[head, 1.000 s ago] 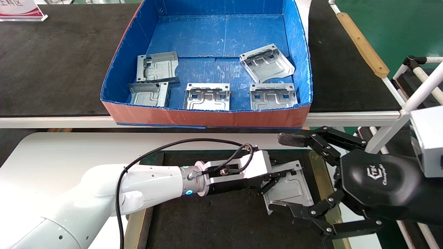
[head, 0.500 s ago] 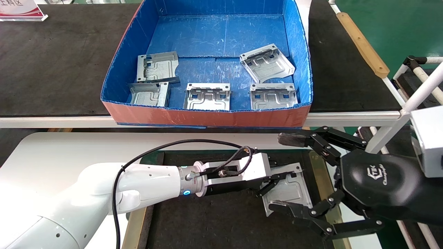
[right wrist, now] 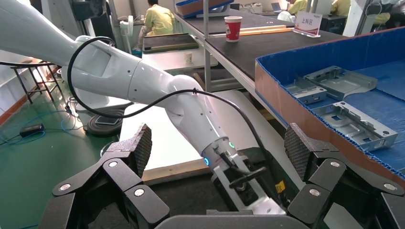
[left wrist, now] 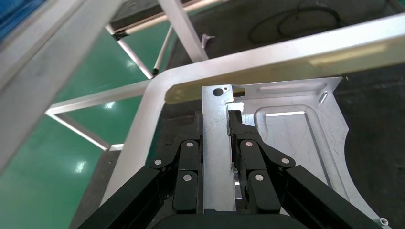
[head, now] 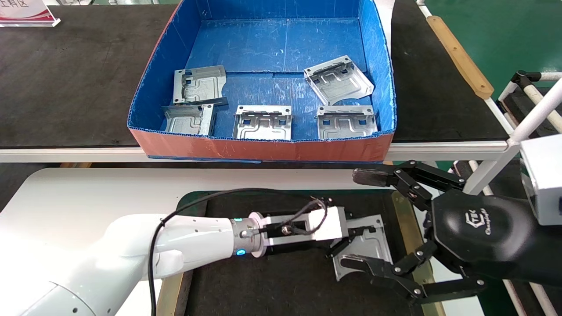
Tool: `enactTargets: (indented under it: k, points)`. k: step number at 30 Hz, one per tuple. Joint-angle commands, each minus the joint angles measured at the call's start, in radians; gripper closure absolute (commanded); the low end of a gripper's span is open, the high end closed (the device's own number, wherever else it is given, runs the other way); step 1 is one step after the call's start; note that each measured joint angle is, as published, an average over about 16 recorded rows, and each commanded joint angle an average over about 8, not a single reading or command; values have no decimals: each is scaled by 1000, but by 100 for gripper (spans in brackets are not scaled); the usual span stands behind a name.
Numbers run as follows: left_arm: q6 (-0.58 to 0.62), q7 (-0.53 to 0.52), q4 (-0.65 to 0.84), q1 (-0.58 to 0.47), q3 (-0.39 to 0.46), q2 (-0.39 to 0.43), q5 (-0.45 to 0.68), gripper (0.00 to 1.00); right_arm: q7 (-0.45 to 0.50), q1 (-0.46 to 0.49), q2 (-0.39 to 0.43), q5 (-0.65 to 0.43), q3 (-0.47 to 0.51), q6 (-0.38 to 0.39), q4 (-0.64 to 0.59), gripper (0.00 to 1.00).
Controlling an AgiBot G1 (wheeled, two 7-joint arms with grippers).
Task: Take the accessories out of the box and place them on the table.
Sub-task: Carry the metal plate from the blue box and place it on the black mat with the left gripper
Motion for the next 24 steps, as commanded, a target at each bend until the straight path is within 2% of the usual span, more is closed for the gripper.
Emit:
enactTargets:
  k: [1,14,24]
  points:
    - [-8,17,-4,1,13,4,-6,100,0,0,0,0,0,0,0,0]
    - [-163,78,-57,-18,166,12,-148,100,0,0,0,0,0,0,0,0]
    - [-206,113,-85,-37,260,10,-250,100,0,0,0,0,0,0,0,0]
